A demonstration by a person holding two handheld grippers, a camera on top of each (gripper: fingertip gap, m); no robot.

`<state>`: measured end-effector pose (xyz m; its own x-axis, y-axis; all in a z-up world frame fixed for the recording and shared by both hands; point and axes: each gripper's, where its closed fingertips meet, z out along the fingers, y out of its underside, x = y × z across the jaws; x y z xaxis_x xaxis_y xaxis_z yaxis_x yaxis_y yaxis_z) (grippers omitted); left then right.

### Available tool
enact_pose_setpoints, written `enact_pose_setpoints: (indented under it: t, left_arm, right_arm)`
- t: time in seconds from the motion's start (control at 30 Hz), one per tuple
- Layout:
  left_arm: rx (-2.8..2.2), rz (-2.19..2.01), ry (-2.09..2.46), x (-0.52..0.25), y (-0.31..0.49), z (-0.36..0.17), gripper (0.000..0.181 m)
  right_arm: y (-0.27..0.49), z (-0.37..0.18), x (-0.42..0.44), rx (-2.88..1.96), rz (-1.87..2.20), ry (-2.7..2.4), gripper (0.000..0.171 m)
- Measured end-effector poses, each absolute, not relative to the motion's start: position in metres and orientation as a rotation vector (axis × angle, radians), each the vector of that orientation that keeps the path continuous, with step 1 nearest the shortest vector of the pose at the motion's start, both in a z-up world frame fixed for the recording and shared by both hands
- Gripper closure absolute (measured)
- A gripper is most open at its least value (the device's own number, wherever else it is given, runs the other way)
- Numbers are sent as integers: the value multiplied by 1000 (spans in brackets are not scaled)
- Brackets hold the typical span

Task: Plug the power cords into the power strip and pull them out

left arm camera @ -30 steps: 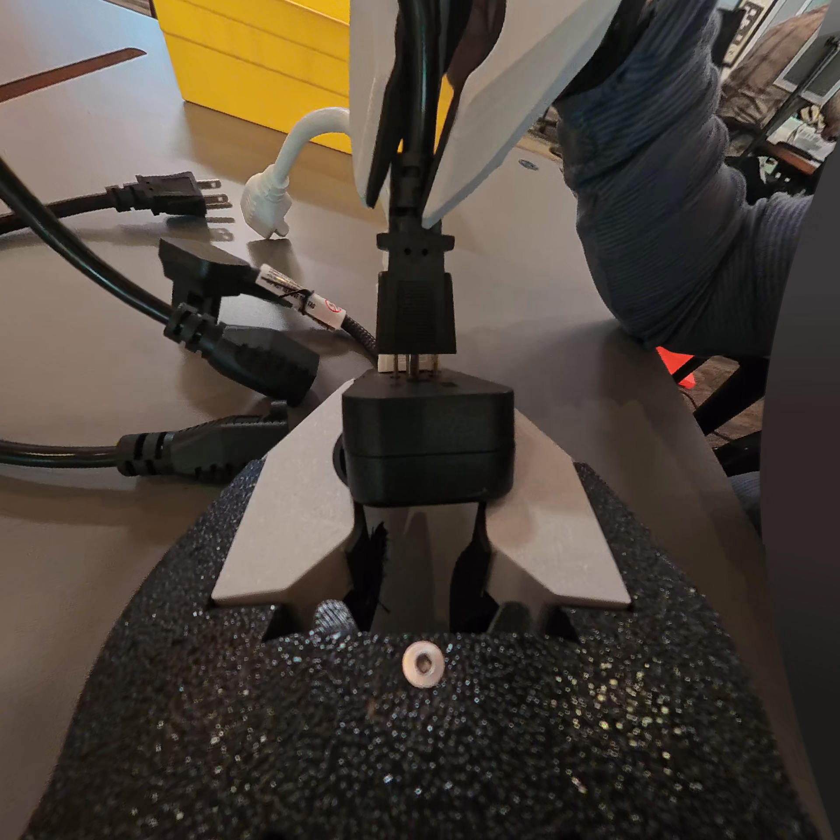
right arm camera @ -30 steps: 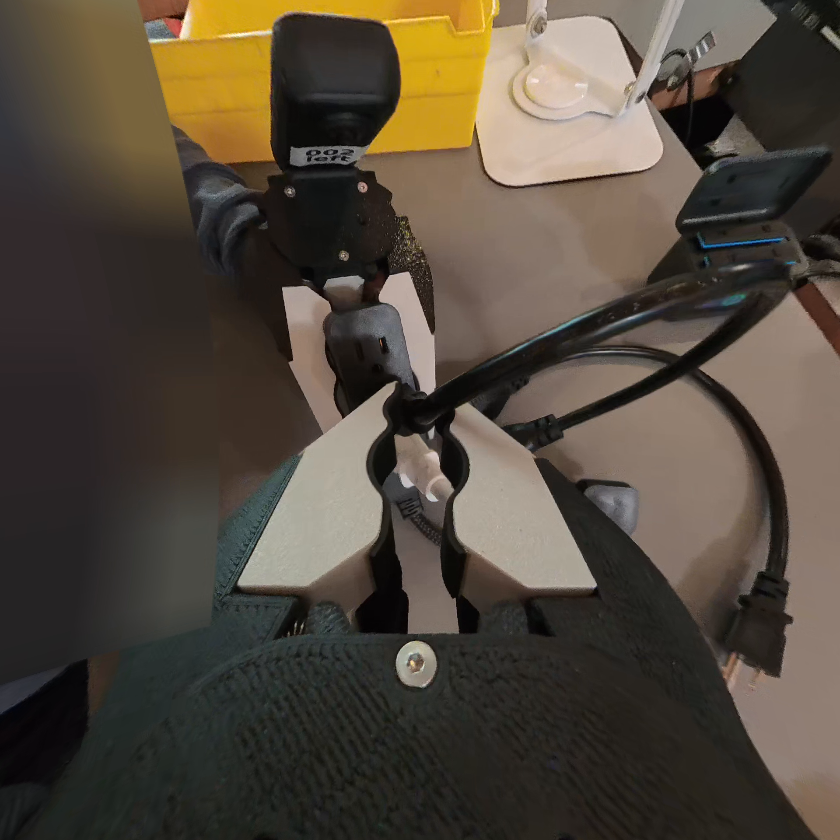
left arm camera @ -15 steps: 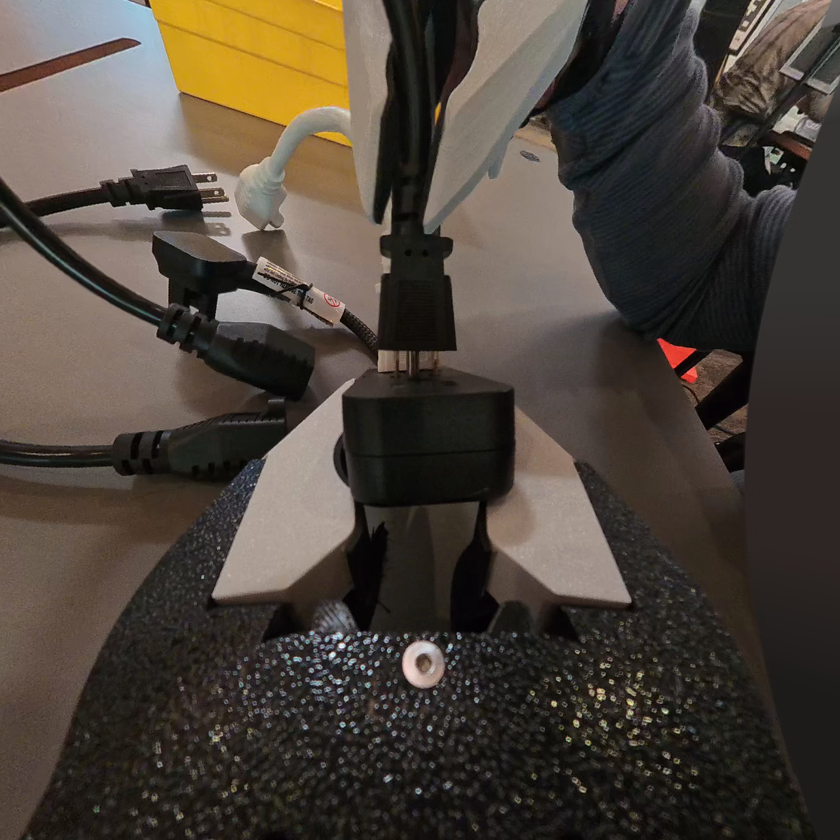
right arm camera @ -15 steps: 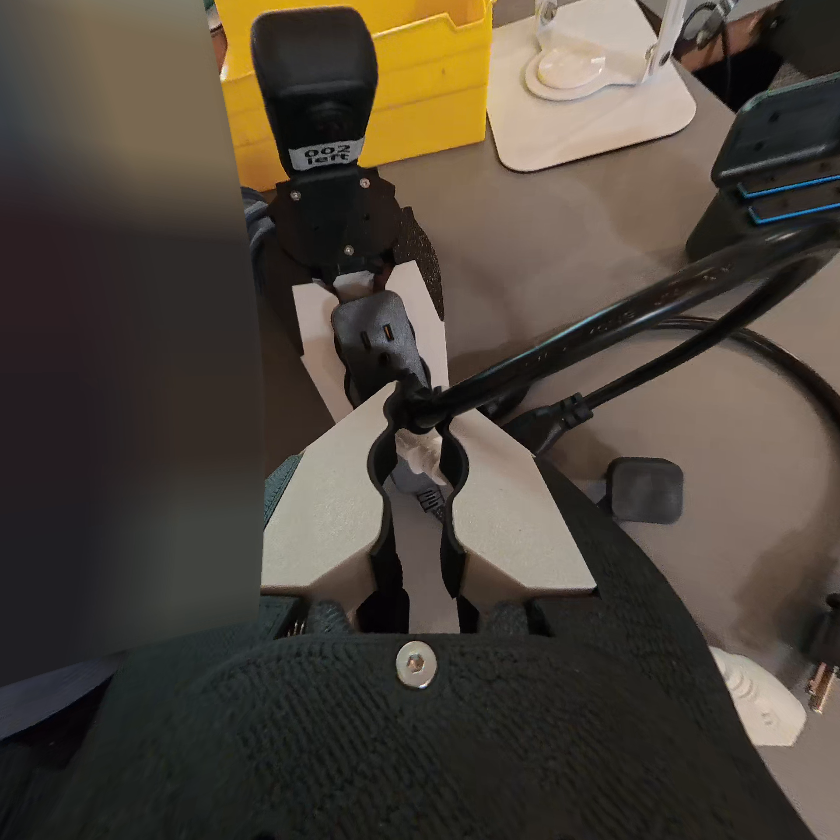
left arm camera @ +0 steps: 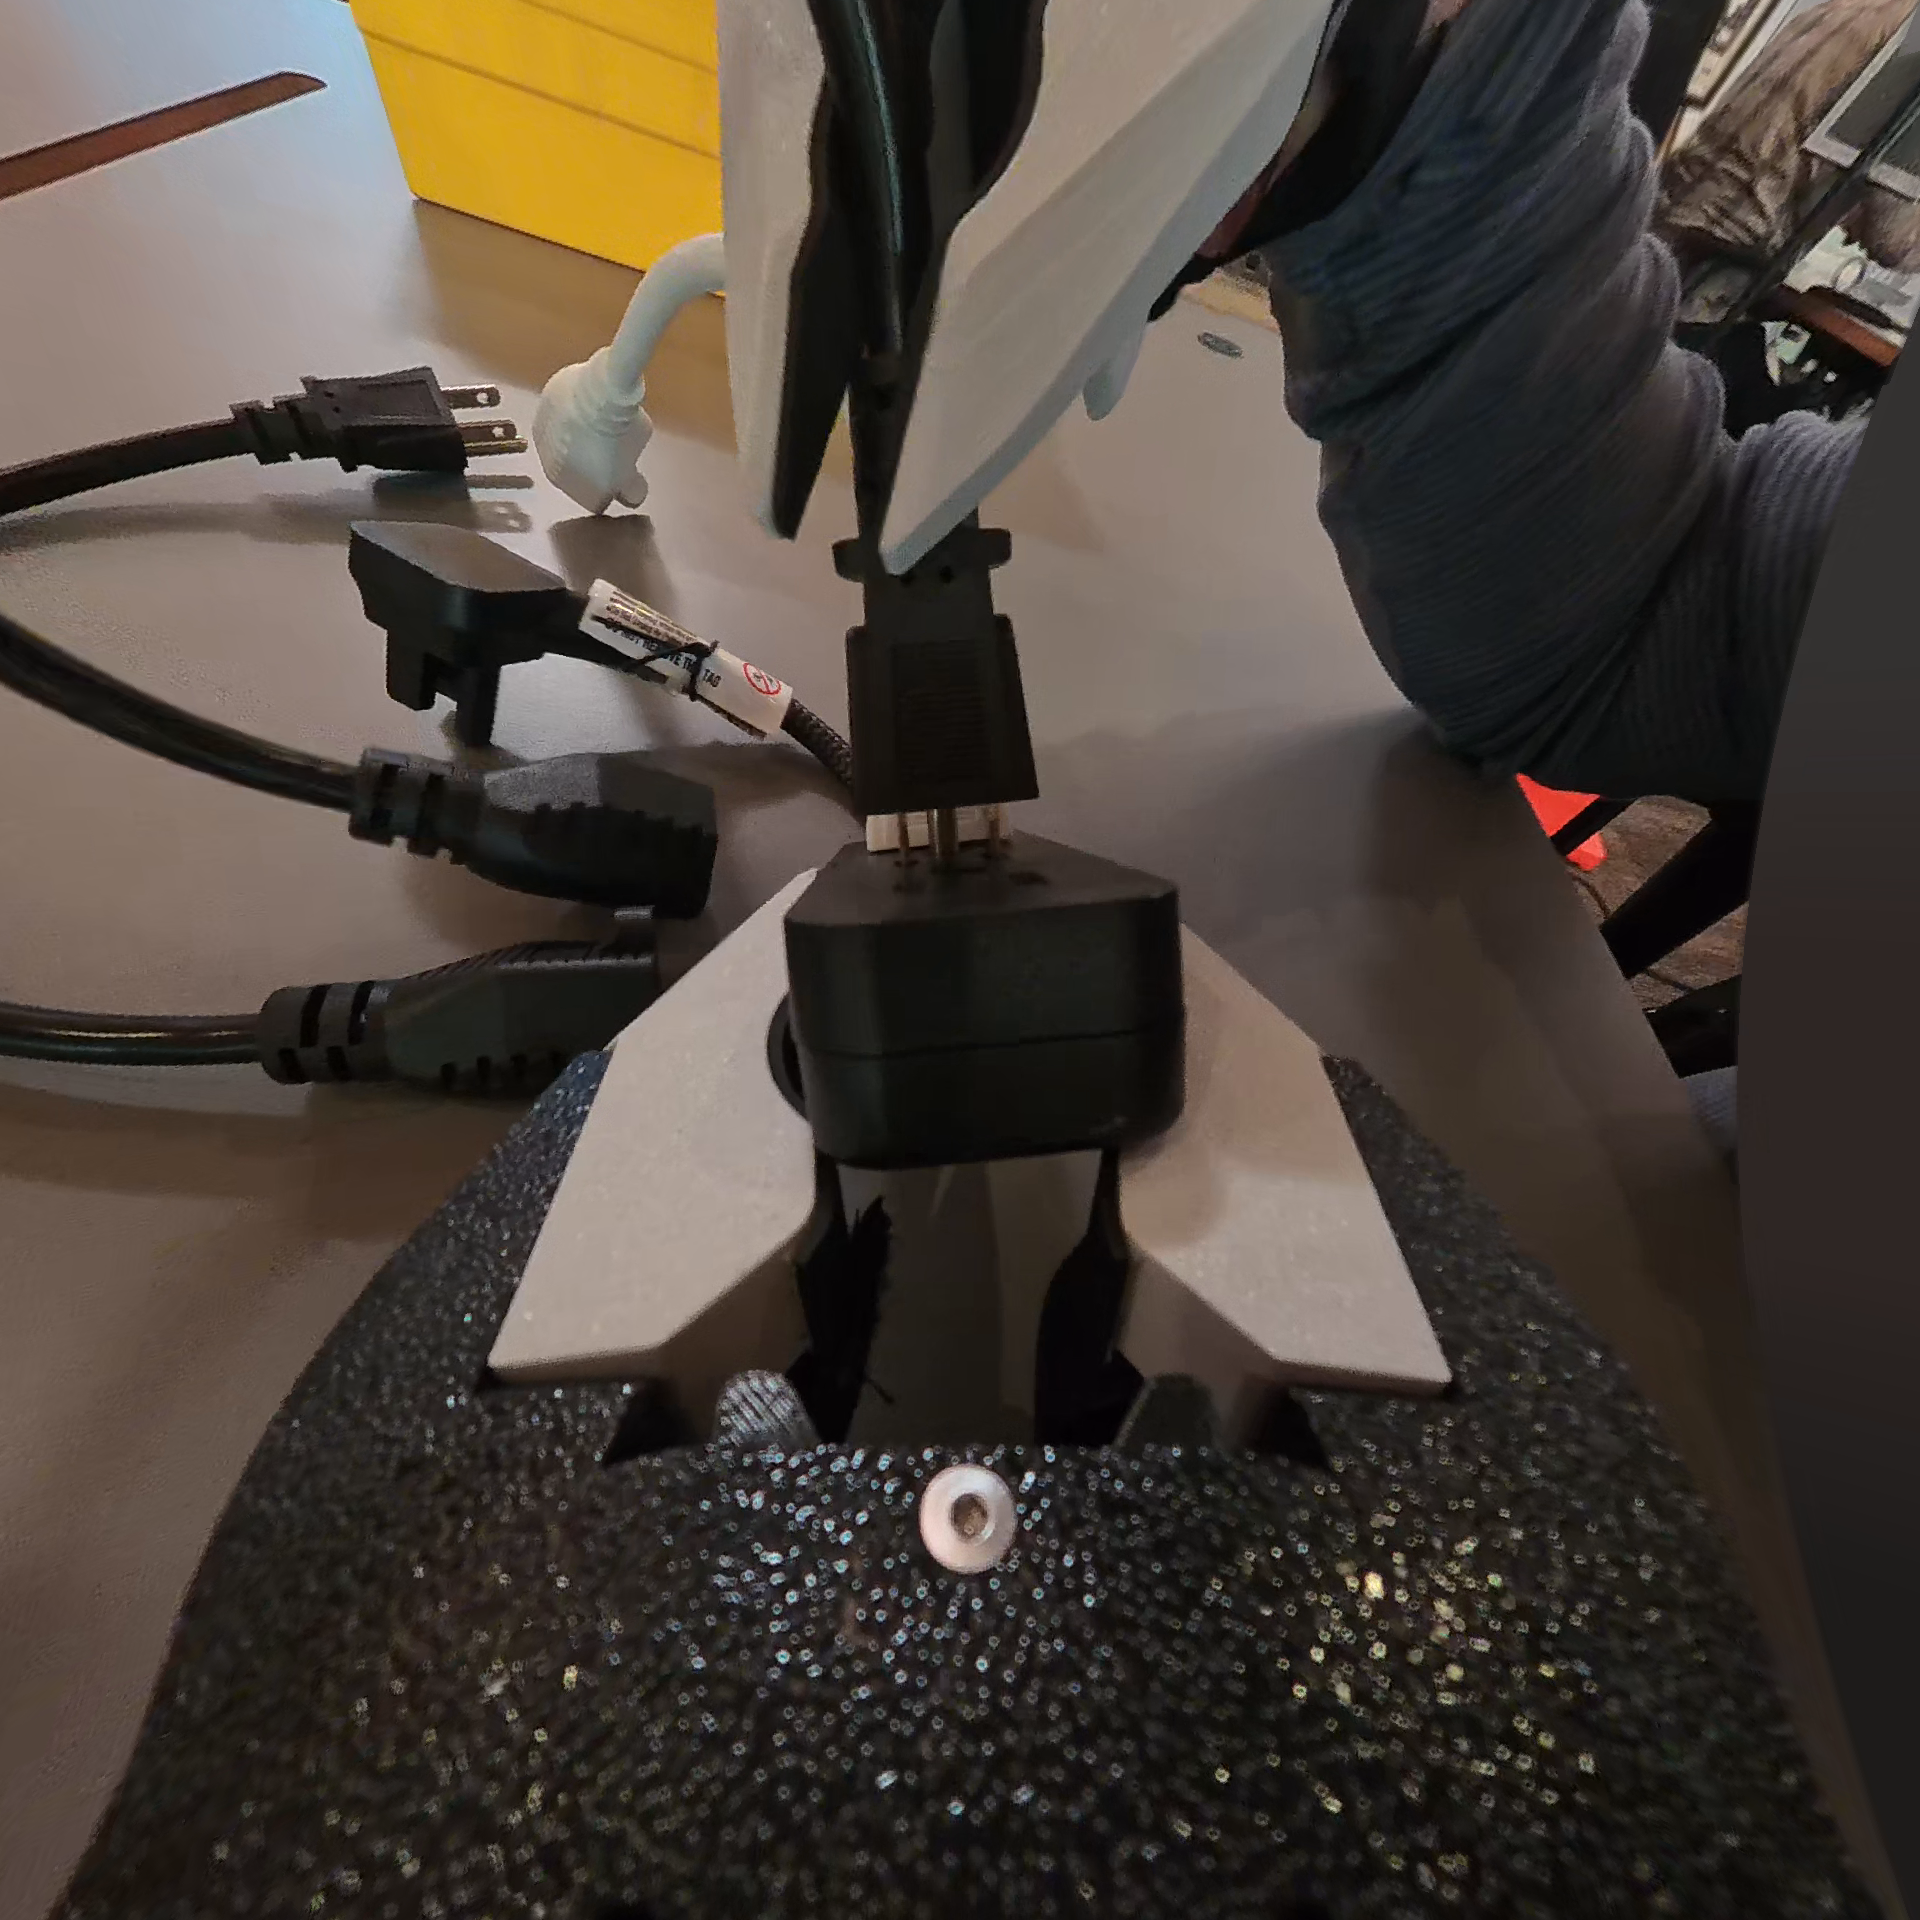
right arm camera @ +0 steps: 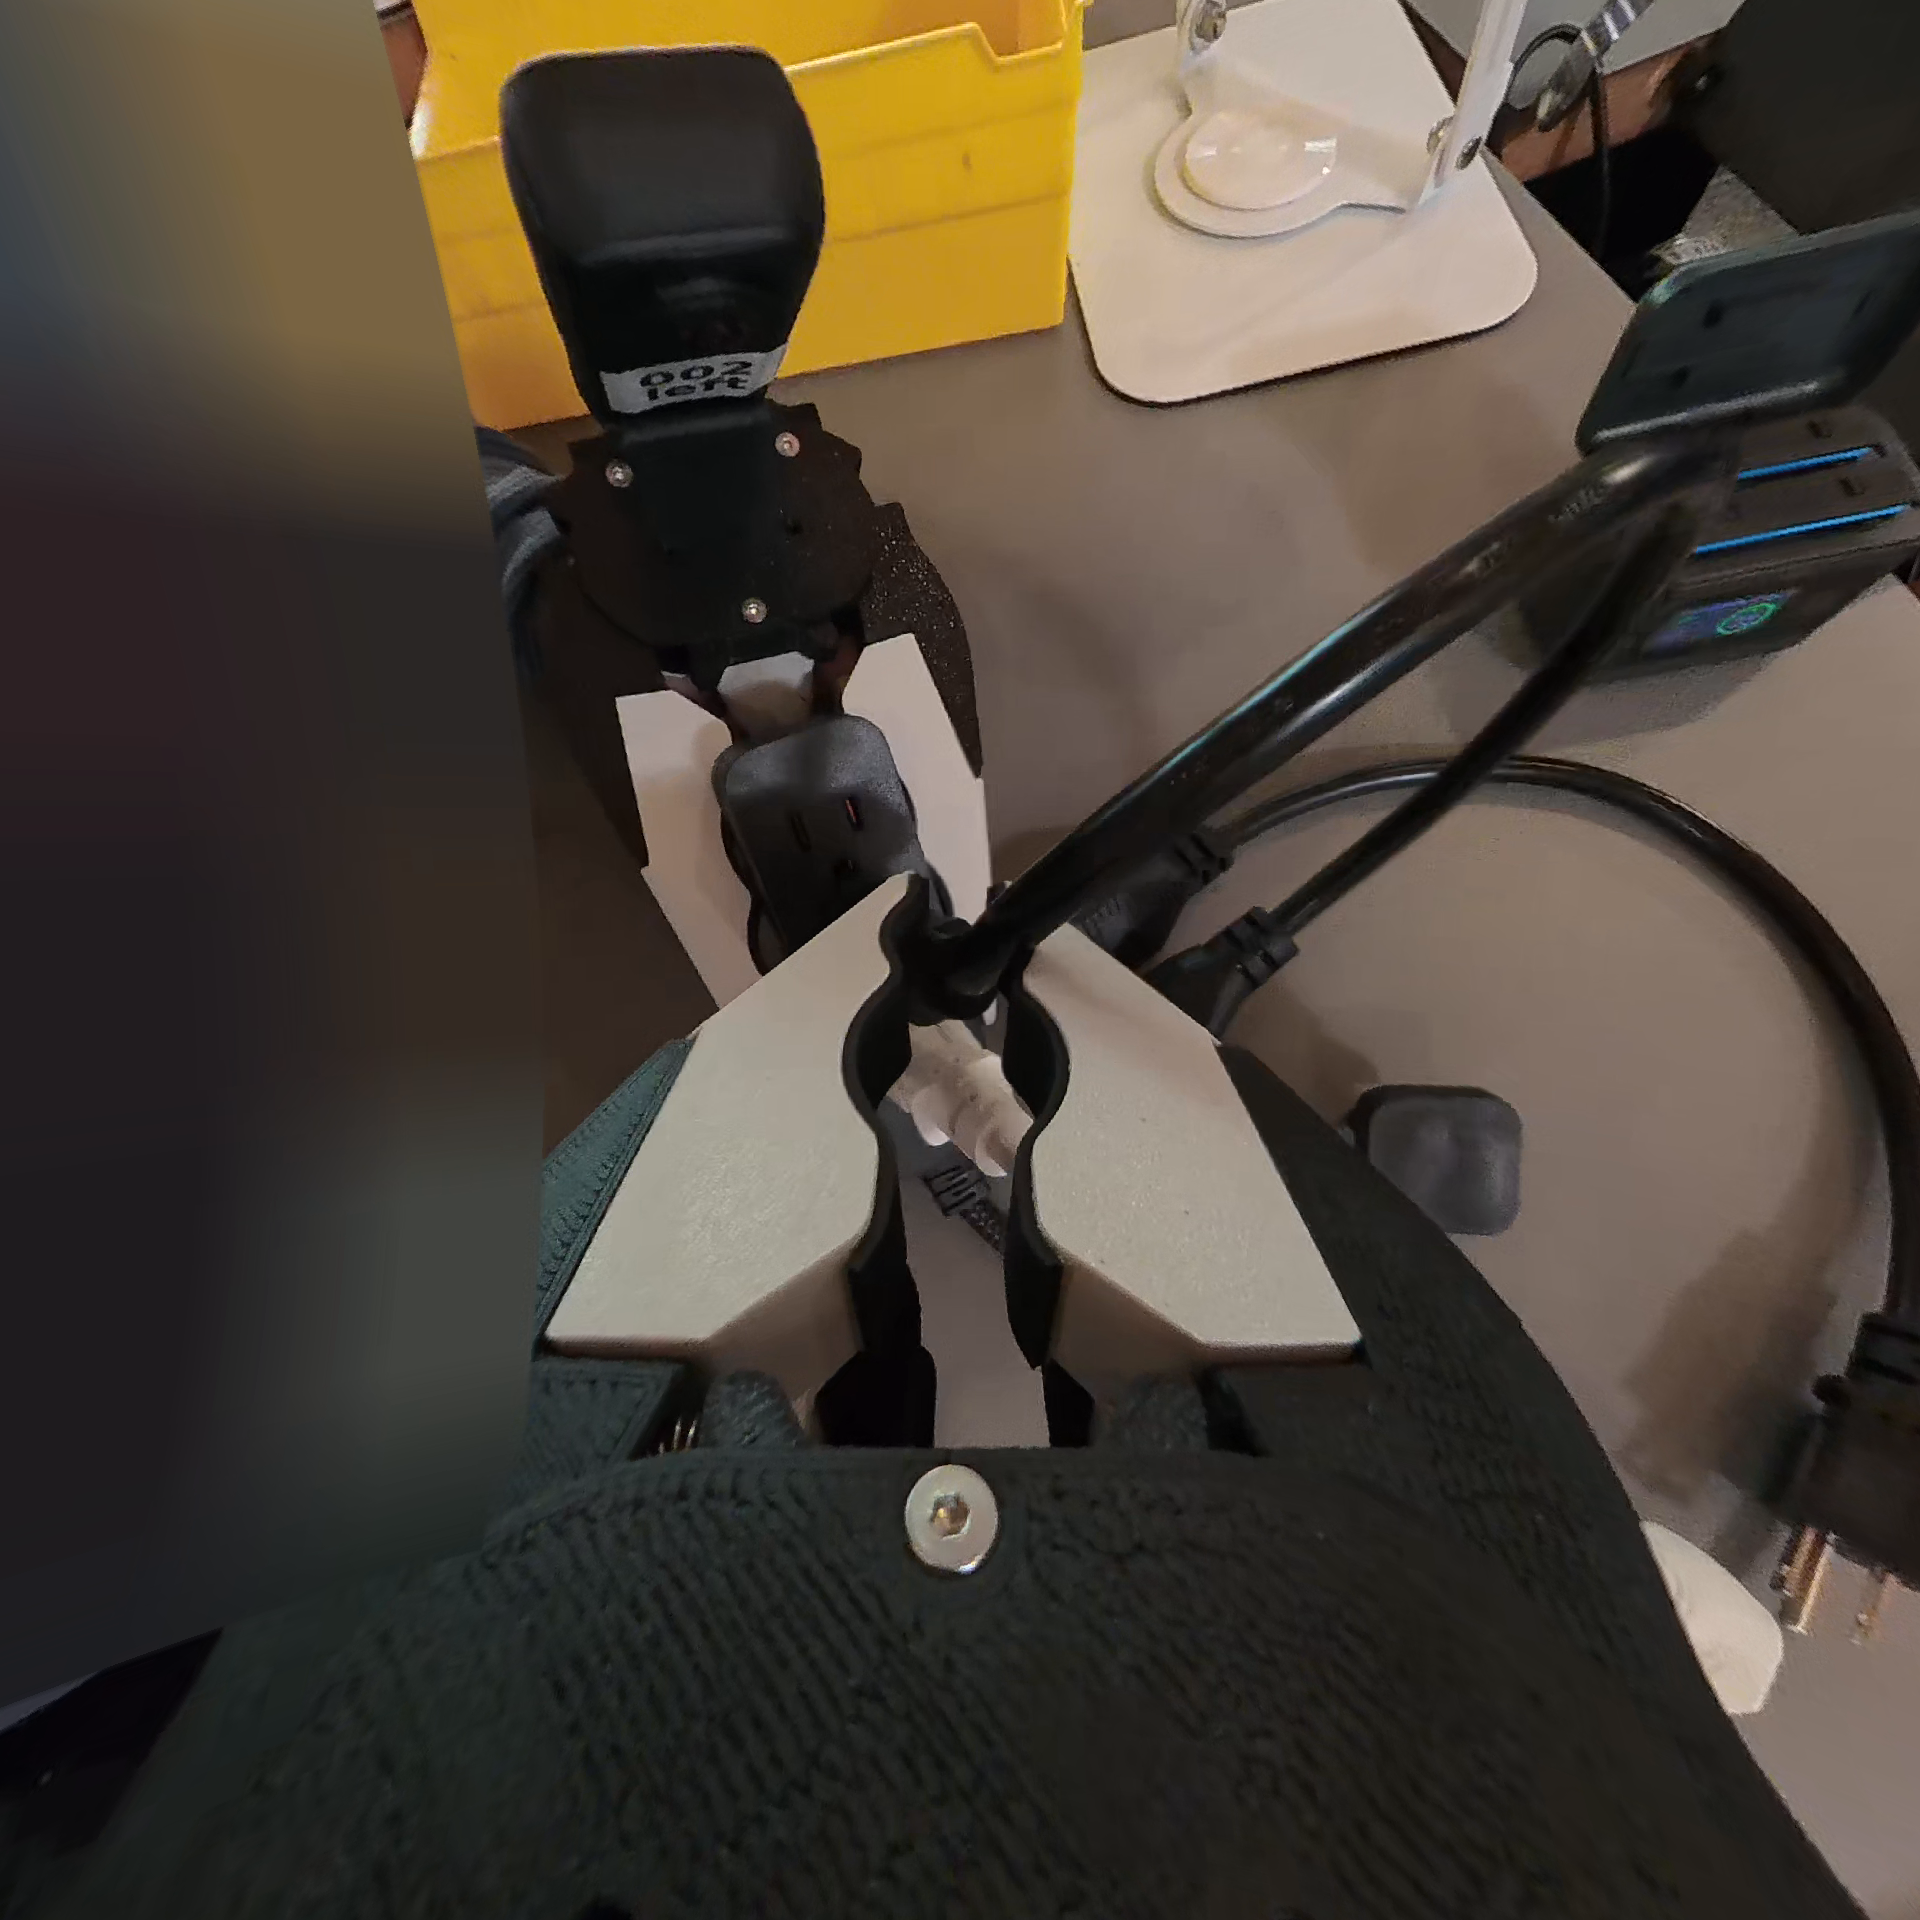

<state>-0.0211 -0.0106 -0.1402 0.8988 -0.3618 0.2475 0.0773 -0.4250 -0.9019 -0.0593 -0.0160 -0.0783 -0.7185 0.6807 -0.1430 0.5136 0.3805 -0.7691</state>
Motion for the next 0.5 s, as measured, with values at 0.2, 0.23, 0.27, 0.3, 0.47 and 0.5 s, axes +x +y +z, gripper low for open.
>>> enact_pose_setpoints:
  t: [0.2, 0.23, 0.27, 0.3, 0.47, 0.5]
  left_arm:
    - [-1953, -470, 227, -20, -11, -140, 133]
    - [-1953, -473, 224, -20, -11, -140, 133]
    - [-1953, -469, 228, -20, -11, -140, 133]
    - [-1952, -459, 235, -19, -11, -140, 133]
    - [-1940, -420, 278, -15, -11, -139, 133]
    - [-1937, -428, 277, -15, -11, -139, 132]
  right_arm:
    - [-17, -77, -53, -1032, 1232, -2465, 161]
    - [-18, -77, -54, -1024, 1211, -2465, 161]
    - [-18, -77, -53, -1017, 1202, -2468, 161]
    - [-18, -77, -52, -1007, 1210, -2474, 161]
    - [-19, -73, -41, -924, 1312, -2530, 159]
    - [-19, -73, -39, -908, 1318, -2544, 154]
